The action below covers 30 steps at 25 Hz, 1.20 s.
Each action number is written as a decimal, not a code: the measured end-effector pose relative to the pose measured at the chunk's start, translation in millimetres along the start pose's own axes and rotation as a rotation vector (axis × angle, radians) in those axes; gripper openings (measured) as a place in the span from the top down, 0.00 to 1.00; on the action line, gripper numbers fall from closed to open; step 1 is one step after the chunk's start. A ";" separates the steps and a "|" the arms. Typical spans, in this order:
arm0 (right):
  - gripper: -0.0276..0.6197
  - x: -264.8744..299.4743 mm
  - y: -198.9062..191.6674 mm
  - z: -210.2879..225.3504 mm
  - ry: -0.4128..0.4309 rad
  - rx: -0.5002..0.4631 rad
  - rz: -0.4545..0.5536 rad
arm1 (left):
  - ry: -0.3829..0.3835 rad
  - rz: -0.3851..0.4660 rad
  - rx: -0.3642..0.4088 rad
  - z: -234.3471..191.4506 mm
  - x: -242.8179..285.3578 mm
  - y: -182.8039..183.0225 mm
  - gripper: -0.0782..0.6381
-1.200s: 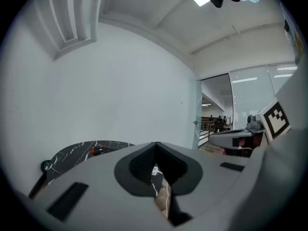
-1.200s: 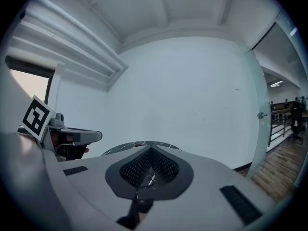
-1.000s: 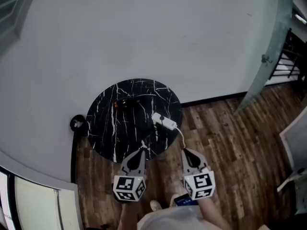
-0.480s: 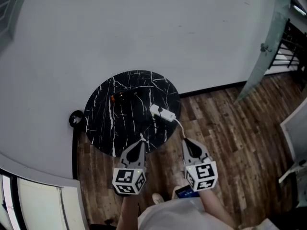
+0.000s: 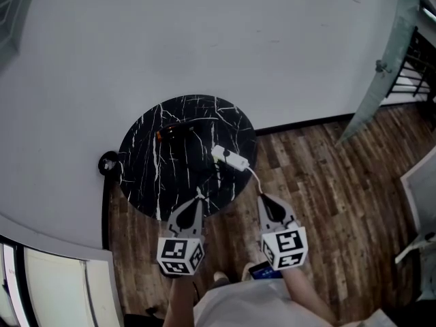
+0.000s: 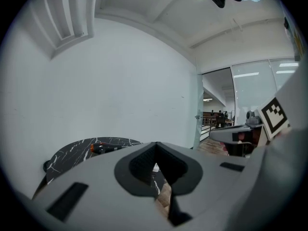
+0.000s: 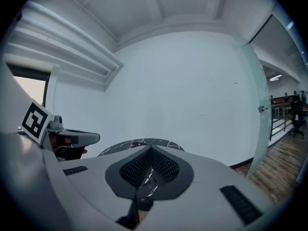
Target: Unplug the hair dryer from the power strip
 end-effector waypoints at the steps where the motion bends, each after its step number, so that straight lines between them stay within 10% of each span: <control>1: 0.96 0.5 -1.7 -3.1 0.016 -0.018 -0.019 | 0.014 -0.005 0.001 -2.4 -1.0 -1.7 0.89; 14: 0.96 39.4 -13.2 19.4 0.061 -0.012 -0.094 | 0.061 -0.016 -0.024 -22.7 32.1 1.1 0.89; 30: 0.96 159.9 -1.4 59.2 -0.018 0.008 -0.201 | -0.069 -0.083 -0.063 -90.0 170.5 6.8 0.89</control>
Point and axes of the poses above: the fingertips, and each gripper's own axes: x forward along the fingers, z to its right, y out of its top, the point moved 7 cm from there along -x, backward along the fingers, and after that the axes turned 5 degrees about -y, right-handed, at the moved point
